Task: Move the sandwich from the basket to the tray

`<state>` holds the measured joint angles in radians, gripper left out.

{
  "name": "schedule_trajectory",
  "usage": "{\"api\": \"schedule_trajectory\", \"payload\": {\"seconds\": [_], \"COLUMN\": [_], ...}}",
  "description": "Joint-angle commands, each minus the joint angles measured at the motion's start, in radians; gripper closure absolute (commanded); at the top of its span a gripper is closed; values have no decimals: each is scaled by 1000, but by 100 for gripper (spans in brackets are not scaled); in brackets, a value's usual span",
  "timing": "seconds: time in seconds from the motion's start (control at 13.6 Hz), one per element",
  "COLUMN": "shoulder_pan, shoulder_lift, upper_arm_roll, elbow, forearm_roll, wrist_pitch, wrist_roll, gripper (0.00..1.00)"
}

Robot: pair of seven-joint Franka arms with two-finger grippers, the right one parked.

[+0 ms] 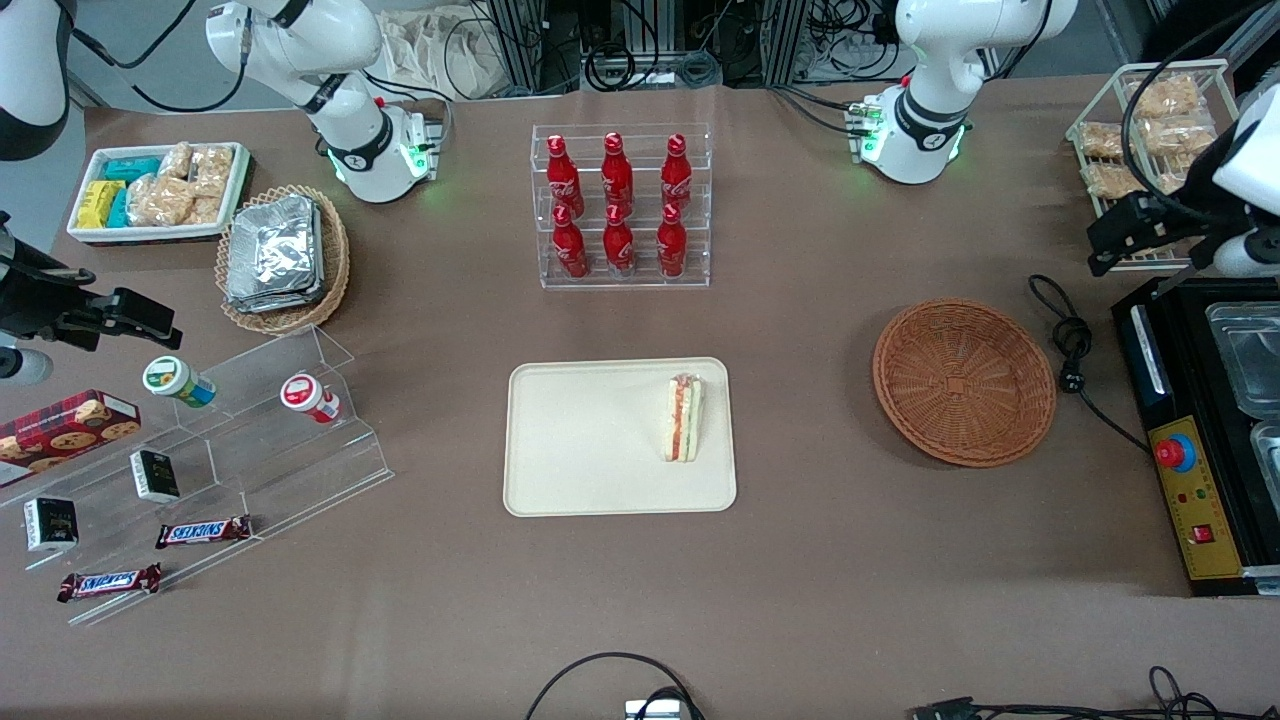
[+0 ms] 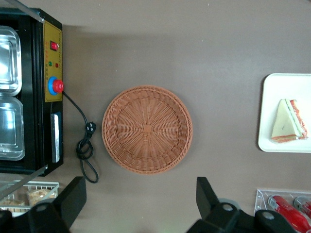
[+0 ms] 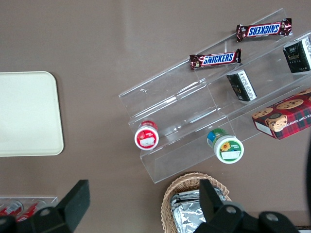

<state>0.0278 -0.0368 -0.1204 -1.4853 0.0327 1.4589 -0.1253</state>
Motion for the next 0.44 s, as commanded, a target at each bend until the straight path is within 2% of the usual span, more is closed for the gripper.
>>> {"api": "schedule_trajectory", "payload": {"seconds": [0.0,0.15,0.37], "shoulder_pan": [-8,-9,-12], "shoulder_lift": [-34,-35,-34], "upper_arm_roll": [53,76,74], "elbow": [-65,-66,-67], "forearm_roll": [-40,-45,-45], "wrist_pitch": [3,0,-2], "wrist_roll": [82,141,133], "gripper": [0,0,0]}}
